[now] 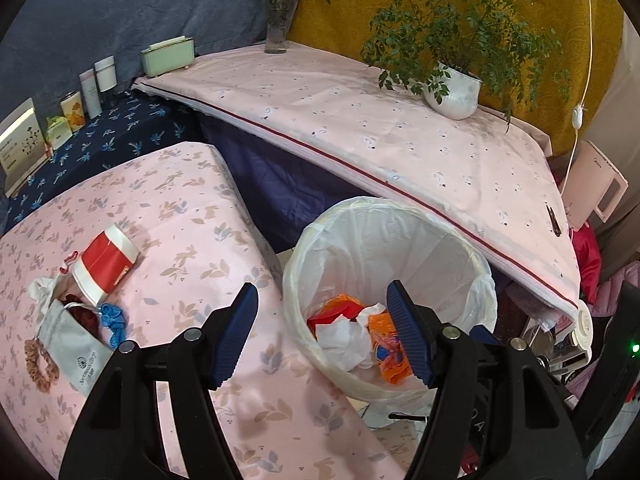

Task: Collect trash
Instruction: 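Move both open tools back over the trash on the table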

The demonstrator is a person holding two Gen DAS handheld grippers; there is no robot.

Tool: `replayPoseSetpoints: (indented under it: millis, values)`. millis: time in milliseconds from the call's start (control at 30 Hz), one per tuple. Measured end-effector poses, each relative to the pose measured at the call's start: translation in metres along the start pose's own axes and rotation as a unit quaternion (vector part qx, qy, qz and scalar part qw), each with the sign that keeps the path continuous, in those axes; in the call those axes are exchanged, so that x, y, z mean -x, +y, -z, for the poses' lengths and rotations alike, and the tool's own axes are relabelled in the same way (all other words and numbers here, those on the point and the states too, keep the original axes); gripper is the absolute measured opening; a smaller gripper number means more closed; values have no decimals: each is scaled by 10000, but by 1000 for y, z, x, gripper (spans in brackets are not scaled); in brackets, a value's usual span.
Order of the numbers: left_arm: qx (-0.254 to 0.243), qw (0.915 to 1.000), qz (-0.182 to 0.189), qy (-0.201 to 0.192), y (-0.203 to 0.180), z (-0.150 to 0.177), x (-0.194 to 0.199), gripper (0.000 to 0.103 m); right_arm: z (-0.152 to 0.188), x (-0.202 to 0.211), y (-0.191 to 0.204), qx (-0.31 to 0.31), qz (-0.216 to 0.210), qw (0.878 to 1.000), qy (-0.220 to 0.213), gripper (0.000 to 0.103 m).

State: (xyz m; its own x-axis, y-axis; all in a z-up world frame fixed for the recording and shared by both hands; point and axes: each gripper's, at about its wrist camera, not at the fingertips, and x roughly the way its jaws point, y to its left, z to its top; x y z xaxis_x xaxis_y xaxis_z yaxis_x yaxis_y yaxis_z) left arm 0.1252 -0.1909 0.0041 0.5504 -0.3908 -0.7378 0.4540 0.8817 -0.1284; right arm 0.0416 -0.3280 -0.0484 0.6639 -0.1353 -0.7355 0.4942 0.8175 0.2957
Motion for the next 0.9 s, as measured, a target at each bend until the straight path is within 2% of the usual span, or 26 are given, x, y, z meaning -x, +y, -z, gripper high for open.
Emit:
replayPoseSetpoints:
  millis: [200,433,533,900]
  values:
    - [96,9998,-146,-15,17,6,6,63,2,5,15,162,-5,9999,-54,49]
    - [244,9989,-387,-35,44,15,13,70,10,8,41,421,-45,9991,-39,56]
    - [246,9982,-545,-37,55,19,17,70,15,9,54,559,-84,9984,-12,56]
    - [679,9950,-729,-55,111,33,33,70,35,10,108,1075,-216,9939,92,62]
